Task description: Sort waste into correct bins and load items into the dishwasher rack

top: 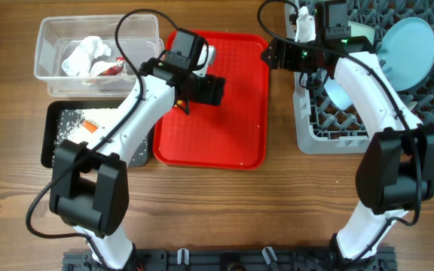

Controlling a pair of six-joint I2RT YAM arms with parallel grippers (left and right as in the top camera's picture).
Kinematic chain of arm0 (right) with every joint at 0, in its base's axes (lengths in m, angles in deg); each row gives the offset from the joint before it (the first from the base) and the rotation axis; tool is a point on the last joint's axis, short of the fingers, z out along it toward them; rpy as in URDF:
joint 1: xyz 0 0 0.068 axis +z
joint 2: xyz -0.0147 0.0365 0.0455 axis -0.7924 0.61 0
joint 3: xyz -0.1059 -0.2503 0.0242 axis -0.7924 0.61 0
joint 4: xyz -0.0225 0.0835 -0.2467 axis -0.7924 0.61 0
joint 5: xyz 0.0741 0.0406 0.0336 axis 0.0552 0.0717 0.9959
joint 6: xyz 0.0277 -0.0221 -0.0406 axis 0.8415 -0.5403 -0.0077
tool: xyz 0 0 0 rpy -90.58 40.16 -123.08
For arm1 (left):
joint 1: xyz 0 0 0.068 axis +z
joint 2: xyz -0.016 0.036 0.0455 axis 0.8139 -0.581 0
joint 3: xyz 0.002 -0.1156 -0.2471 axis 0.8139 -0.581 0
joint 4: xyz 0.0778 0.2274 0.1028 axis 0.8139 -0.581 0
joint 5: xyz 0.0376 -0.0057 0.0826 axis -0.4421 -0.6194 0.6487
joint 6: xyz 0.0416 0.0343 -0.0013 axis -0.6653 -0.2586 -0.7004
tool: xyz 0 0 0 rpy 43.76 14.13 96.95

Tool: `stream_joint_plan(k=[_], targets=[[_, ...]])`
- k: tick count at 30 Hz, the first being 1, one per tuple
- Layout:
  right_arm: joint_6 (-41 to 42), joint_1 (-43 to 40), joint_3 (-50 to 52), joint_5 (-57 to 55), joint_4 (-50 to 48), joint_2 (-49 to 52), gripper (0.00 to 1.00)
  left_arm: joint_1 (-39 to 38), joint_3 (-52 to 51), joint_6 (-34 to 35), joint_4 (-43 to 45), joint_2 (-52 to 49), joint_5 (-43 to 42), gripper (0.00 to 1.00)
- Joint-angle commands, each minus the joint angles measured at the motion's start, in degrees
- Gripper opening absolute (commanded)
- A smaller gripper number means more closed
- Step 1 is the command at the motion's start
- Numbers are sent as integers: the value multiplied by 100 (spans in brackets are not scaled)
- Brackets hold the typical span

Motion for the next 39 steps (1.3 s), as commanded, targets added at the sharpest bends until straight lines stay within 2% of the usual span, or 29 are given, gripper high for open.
stream_joint_plan(k=[1, 4, 11, 17, 21, 23, 25, 26, 30, 33, 39], targets=[[-138, 24, -17, 92, 46, -149, 80, 105, 59, -551, -203, 28, 450, 86], [-144, 24, -17, 48, 81, -149, 80, 203, 59, -658, -315, 22, 490, 81], [-247, 24, -17, -79, 186, -149, 80, 256, 59, -654, -221, -205, 656, 79], [-249, 24, -17, -81, 201, -149, 80, 278, 59, -651, -179, -378, 684, 67], [-251, 24, -15, -81, 201, -149, 79, 278, 59, -643, -179, -470, 682, 52], [-251, 24, -15, -81, 201, -149, 80, 275, 59, -647, -175, -466, 684, 34], [-247, 24, -17, -79, 201, -149, 80, 275, 59, -636, -177, -466, 684, 8], [-247, 24, -17, -79, 201, -149, 80, 275, 59, -586, -175, -457, 682, 4], [-249, 24, -17, 13, 201, -160, 79, 275, 245, -153, -216, -175, 579, 4], [-275, -2, -17, 323, 199, -284, 80, 326, 643, -133, -389, 192, -269, 4], [-1222, -435, -17, 2400, 225, -710, 82, 1069, 894, 297, -197, 691, -3467, 4]])
